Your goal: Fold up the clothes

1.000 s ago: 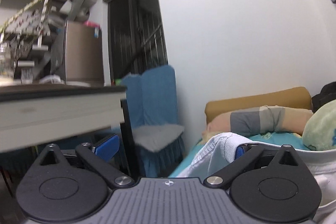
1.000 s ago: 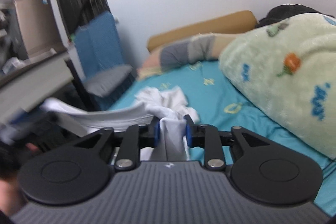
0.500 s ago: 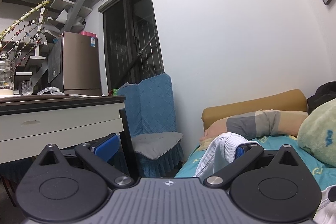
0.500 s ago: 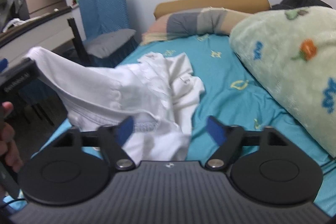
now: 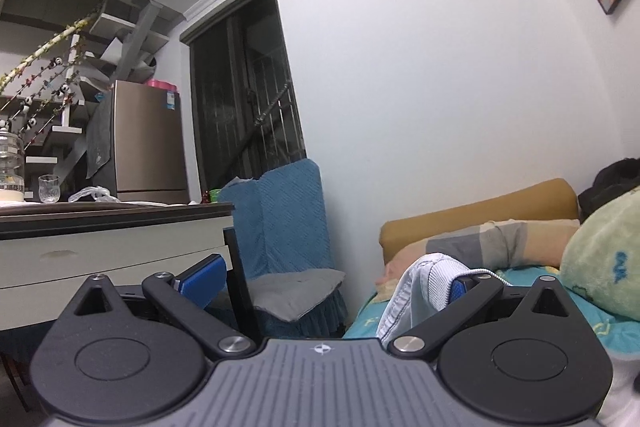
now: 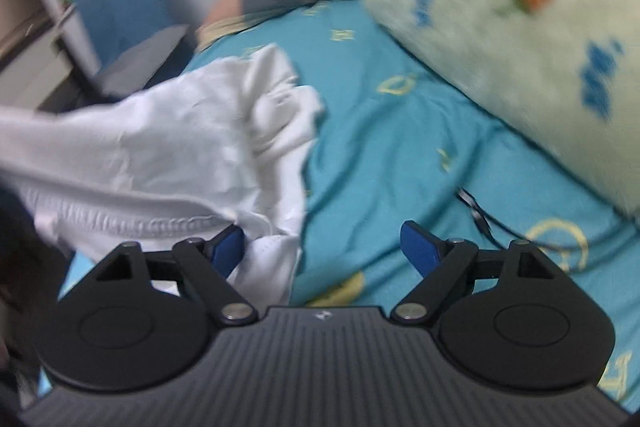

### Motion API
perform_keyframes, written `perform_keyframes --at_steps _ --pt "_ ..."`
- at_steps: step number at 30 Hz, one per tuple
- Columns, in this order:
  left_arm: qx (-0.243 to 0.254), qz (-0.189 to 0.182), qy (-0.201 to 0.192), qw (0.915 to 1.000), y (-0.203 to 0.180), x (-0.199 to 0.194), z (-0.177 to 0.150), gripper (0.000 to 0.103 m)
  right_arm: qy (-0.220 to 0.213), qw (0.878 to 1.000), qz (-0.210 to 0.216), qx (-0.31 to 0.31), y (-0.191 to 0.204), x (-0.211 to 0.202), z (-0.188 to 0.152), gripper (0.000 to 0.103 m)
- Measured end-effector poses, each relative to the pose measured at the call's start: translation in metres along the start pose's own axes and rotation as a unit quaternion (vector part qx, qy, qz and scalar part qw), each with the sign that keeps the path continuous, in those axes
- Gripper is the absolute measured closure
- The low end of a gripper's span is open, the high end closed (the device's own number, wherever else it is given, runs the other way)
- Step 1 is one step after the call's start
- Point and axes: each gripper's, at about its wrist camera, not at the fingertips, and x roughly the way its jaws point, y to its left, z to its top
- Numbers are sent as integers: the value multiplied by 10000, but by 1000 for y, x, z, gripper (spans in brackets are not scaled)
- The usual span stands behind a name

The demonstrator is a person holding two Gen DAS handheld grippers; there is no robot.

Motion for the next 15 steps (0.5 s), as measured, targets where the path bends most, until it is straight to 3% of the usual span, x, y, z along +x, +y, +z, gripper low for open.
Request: perform_keyframes --at_steps 2,3,6,8,10,15 --pt "26 -41 -1 10000 0 -2 -1 0 -351 9988 -109 324 -10 -11 2 19" --pt "17 -68 -1 10000 -1 -3 0 0 -789 9960 -231 352 -10 -24 3 19" --pt "-13 -113 -48 9999 0 -6 0 0 -2033 9770 -602 204 -6 -65 8 18" --pt "-24 -128 -74 9999 0 -7 2 0 -2371 9690 -686 84 -5 -80 6 18" --pt "-29 -139 -74 9999 0 -8 2 0 -2191 9734 -673 46 -5 -80 4 18" --pt "-42 -94 -15 9999 1 -8 1 0 -503 9983 -295 -11 -7 -34 -11 18"
